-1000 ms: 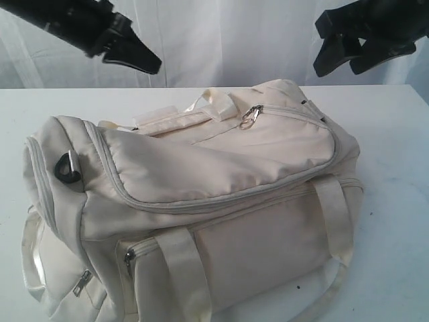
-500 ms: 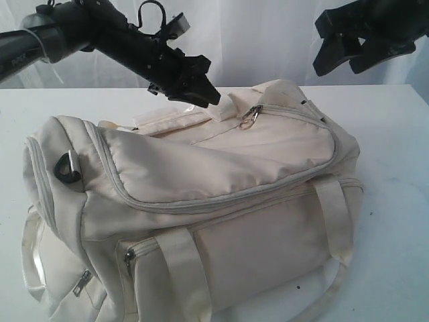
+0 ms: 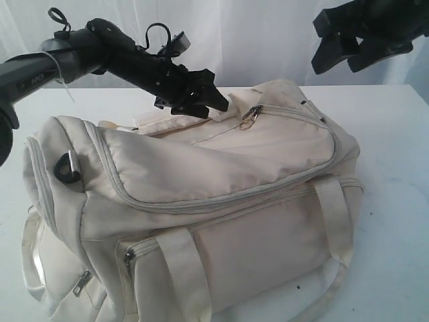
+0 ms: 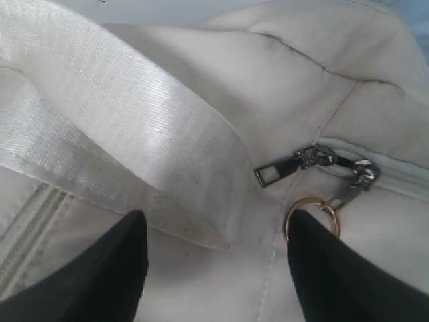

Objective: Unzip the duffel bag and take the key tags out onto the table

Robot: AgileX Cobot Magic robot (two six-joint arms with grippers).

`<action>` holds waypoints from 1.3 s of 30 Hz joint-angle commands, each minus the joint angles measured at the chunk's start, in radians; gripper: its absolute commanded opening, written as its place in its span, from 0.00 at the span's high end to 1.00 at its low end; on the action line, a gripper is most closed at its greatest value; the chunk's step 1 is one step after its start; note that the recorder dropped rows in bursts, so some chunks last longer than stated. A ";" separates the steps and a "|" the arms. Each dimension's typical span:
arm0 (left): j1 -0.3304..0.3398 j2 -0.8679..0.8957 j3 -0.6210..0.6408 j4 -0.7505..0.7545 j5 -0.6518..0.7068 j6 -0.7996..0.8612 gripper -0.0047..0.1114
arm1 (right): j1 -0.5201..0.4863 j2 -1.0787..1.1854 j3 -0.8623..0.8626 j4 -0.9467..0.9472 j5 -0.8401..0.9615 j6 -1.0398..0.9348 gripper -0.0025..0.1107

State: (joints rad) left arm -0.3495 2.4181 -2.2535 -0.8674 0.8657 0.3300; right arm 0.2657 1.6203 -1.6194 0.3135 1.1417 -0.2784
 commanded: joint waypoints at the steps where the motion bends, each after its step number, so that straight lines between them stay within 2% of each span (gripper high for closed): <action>1: -0.022 0.003 -0.005 -0.059 -0.033 0.044 0.41 | -0.007 0.005 0.005 0.007 -0.008 -0.009 0.47; 5: -0.042 0.003 -0.005 -0.059 -0.078 0.064 0.45 | -0.007 0.016 0.005 0.009 -0.005 -0.009 0.47; 8: -0.051 0.003 -0.005 -0.059 -0.111 0.064 0.52 | -0.007 0.018 0.005 0.011 -0.001 -0.009 0.47; 11: -0.060 0.003 -0.005 -0.059 -0.128 0.064 0.65 | -0.007 0.018 0.005 0.011 -0.001 -0.009 0.47; 16: -0.062 0.003 -0.005 -0.059 -0.140 0.064 0.96 | -0.007 0.018 0.005 0.011 -0.001 -0.009 0.47; 27: -0.060 -0.130 -0.005 -0.035 -0.035 0.210 0.96 | -0.005 0.018 0.005 0.033 -0.005 -0.023 0.47; 31: -0.060 -0.177 -0.005 -0.011 -0.022 0.228 0.96 | -0.005 0.019 0.005 0.109 -0.009 -0.056 0.47; 35: -0.060 -0.203 -0.005 -0.006 -0.011 0.228 0.96 | 0.003 0.049 0.005 0.269 -0.015 -0.193 0.47; 39: -0.060 -0.225 -0.005 -0.006 0.003 0.249 0.96 | 0.041 0.094 0.005 0.334 -0.067 -0.277 0.47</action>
State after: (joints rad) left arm -0.4000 2.2540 -2.2535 -0.7798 0.8271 0.5639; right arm 0.2837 1.6837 -1.6194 0.5992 1.1202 -0.4908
